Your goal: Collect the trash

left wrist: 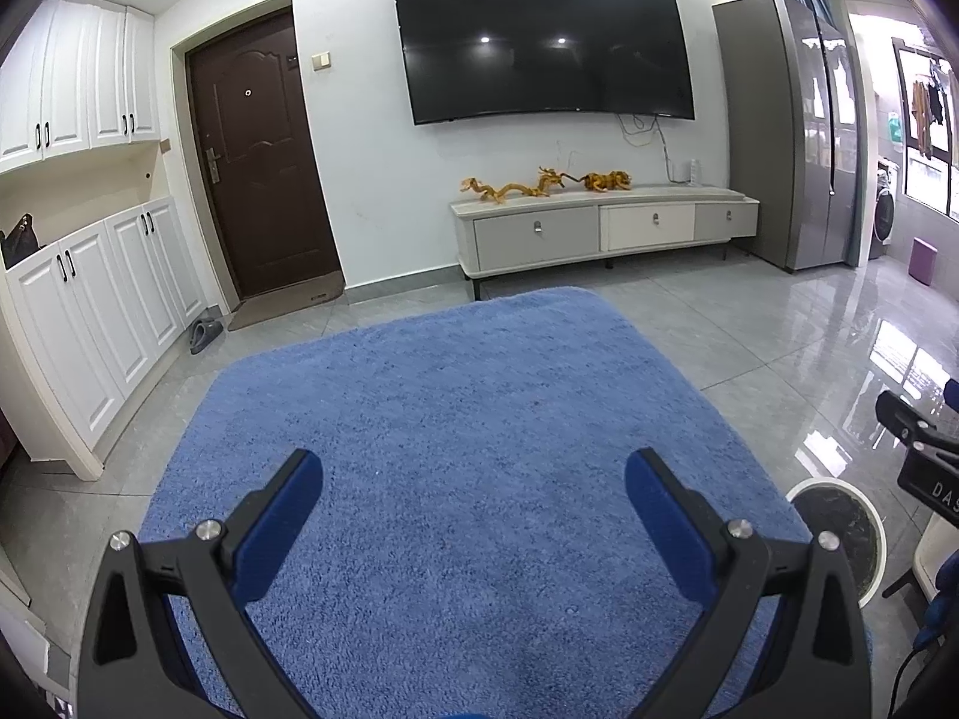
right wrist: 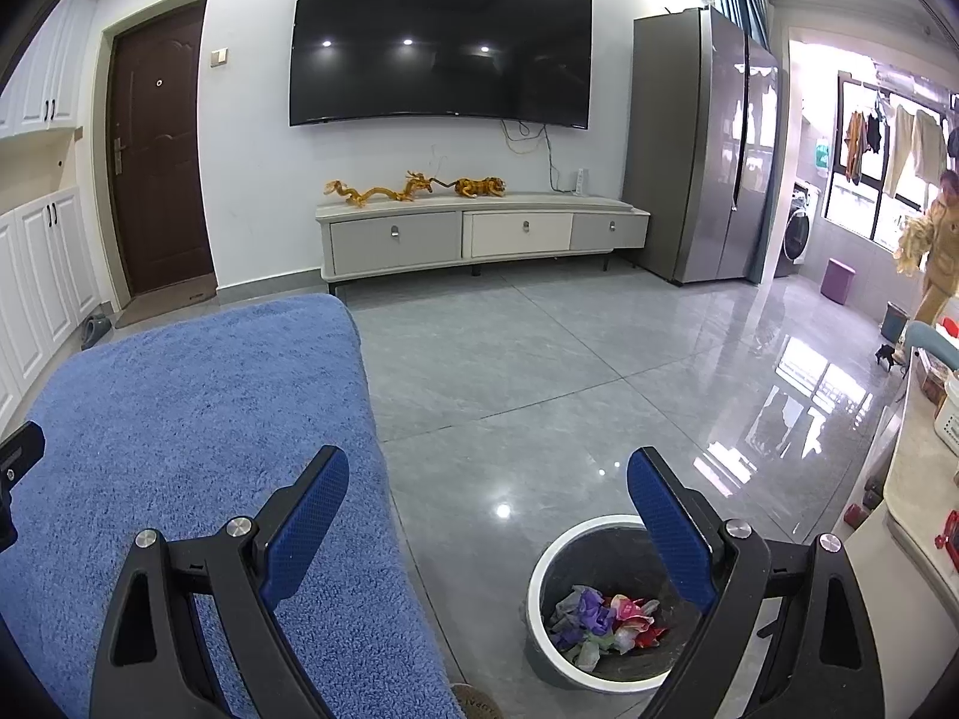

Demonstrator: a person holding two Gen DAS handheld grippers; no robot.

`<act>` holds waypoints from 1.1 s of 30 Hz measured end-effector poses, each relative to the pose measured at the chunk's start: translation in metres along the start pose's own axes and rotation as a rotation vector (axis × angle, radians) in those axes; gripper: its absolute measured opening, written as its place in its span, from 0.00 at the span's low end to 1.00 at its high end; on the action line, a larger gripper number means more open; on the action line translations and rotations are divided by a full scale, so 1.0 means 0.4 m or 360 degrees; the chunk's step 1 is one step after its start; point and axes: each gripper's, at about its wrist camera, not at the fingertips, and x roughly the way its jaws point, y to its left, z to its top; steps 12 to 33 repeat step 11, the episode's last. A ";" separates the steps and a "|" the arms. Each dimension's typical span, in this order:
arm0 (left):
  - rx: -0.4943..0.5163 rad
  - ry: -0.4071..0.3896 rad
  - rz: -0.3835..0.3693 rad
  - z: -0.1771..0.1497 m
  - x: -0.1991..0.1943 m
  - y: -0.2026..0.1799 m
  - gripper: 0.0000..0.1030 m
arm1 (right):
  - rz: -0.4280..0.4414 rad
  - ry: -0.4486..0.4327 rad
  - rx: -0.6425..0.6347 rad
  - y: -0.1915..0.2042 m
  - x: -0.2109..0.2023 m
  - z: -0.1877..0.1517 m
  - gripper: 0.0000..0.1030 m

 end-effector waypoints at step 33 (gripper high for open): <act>-0.0001 0.0016 -0.0017 0.000 0.002 -0.003 0.99 | -0.0010 0.0009 -0.0002 0.002 -0.001 0.003 0.90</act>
